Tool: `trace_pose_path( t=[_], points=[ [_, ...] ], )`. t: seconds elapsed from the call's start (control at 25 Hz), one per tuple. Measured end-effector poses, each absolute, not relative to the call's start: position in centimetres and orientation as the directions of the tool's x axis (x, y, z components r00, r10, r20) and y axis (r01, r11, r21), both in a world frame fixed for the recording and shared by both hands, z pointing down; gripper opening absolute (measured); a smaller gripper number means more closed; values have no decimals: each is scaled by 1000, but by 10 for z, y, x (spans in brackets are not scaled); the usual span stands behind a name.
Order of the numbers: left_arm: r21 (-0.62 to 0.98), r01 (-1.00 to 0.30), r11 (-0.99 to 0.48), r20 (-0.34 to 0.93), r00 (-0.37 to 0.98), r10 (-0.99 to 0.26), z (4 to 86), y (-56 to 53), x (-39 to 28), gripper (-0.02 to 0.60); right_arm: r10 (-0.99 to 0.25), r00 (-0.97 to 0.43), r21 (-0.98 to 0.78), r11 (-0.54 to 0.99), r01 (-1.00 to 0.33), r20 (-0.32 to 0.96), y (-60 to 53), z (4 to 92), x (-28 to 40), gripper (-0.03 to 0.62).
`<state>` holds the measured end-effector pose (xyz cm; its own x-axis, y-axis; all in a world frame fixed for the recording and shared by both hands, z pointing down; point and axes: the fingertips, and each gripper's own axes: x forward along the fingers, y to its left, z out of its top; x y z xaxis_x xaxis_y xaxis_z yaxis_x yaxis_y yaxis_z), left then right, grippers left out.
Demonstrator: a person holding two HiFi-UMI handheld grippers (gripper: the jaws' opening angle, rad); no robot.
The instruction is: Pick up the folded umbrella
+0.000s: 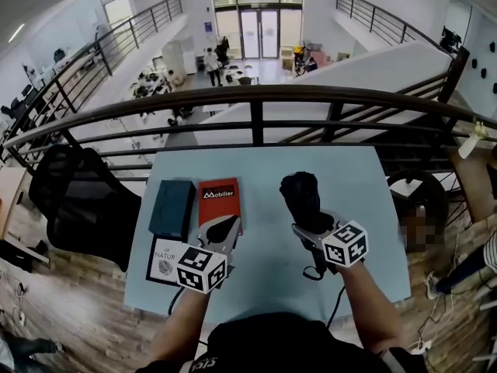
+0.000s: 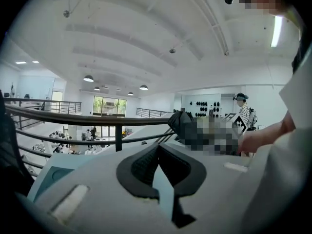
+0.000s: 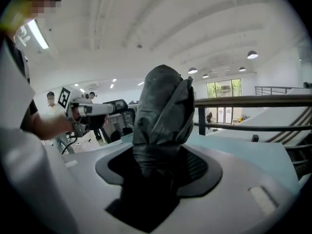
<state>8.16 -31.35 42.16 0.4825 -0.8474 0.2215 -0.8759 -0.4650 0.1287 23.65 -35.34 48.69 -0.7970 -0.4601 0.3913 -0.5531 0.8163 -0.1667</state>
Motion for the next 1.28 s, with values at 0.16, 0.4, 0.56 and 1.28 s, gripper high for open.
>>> trace_pose_path(
  t=[0.16, 0.4, 0.56, 1.28],
  points=[
    [120, -866, -486, 200, 500, -843, 405, -321, 71, 3, -521, -809, -166, 802, -573, 273, -354, 436, 230, 255],
    [116, -858, -500, 170, 513, -841, 384, -325, 56, 3, -590, -797, -128, 787, -604, 132, -342, 376, 234, 255],
    [111, -863, -492, 153, 504, -850, 378, -322, 47, 3, -619, -784, -65, 781, -621, 54, -328, 347, 244, 256],
    [113, -897, -428, 181, 442, -878, 402, -307, 14, 3, -693, -721, -45, 720, -692, -10, -287, 360, 289, 256]
  ],
)
